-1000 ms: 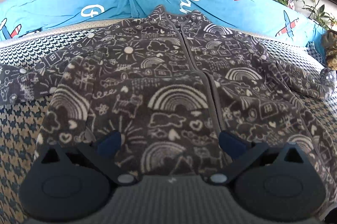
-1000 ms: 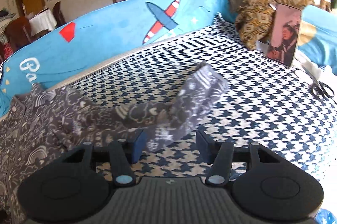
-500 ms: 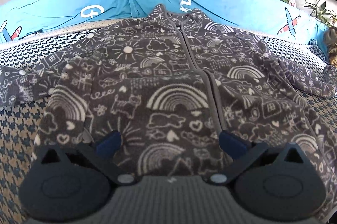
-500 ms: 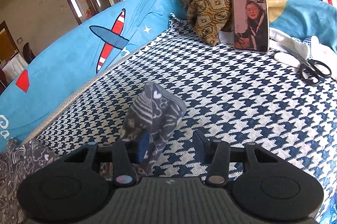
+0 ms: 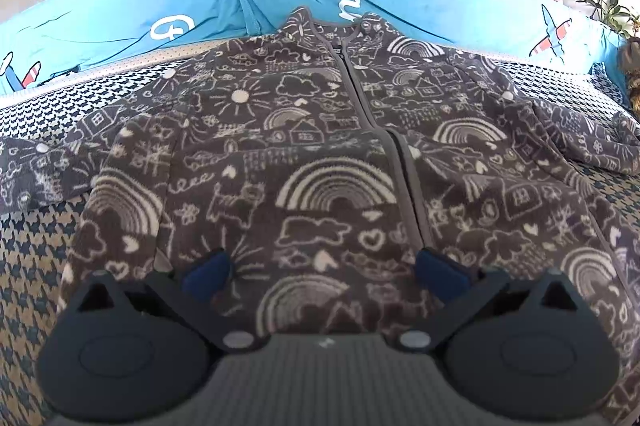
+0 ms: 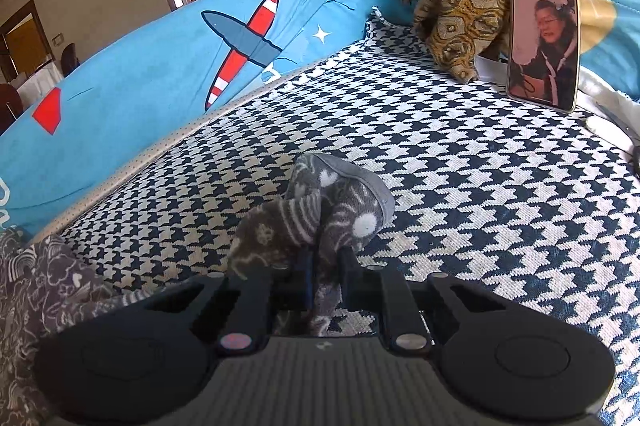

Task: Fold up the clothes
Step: 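Carry the sleeve across the jacket body with the right gripper and release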

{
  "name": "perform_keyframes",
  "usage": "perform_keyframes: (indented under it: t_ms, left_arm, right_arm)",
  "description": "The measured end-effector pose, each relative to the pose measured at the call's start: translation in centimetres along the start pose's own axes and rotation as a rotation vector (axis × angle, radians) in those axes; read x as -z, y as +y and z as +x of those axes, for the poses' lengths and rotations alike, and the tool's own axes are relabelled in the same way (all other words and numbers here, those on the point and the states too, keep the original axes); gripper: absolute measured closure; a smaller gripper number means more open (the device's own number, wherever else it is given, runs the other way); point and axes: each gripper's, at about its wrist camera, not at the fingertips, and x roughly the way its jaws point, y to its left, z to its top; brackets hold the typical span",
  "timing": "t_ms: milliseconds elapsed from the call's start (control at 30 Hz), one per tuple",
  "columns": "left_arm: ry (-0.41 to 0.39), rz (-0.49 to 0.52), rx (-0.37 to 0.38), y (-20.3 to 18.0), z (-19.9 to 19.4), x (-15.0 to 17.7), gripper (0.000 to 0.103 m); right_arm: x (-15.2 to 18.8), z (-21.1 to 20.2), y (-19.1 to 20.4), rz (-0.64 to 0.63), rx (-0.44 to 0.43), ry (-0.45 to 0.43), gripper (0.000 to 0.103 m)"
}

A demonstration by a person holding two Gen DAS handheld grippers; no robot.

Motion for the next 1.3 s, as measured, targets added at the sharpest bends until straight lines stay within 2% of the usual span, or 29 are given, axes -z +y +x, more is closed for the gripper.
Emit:
perform_keyframes:
  t_ms: [133,267,400,500,633,733,967,1167,1300]
  left_arm:
    - [-0.001,0.002,-0.001,0.0,0.0,0.0,0.0]
    - [-0.002,0.003,-0.001,0.0,0.0,0.0,0.0]
    - [-0.002,0.005,0.001,0.0,-0.1,0.0,0.0]
    - [-0.003,0.011,0.003,0.0,-0.2,0.1,0.0]
    - [-0.004,0.019,0.005,0.0,-0.4,0.2,0.0]
    - [-0.009,0.019,0.008,0.0,-0.7,0.4,0.0]
    - [-0.026,-0.013,0.014,0.8,-2.1,0.9,0.0]
    - [-0.028,-0.044,0.016,1.3,-2.6,0.9,0.0]
    - [-0.031,-0.052,0.01,1.7,-2.9,1.0,0.0]
  right_arm:
    - [-0.3,-1.4,-0.2,0.019,0.021,-0.035,0.094]
    - [-0.5,-5.6,-0.6,0.09,0.084,-0.097,0.094]
    - [0.7,-11.0,0.3,0.053,0.185,-0.204,0.095]
    - [2.5,-14.0,0.3,0.038,0.263,-0.235,0.095]
    - [4.6,-15.9,-1.0,0.118,0.222,-0.178,0.094]
    - [5.1,-15.8,-1.0,0.133,0.146,-0.154,0.093]
    - [5.7,-13.8,1.3,0.084,-0.015,-0.058,0.089]
    - [6.7,-13.1,4.5,-0.019,-0.091,-0.031,0.082]
    - [7.5,-12.7,6.5,-0.035,-0.156,0.008,0.074]
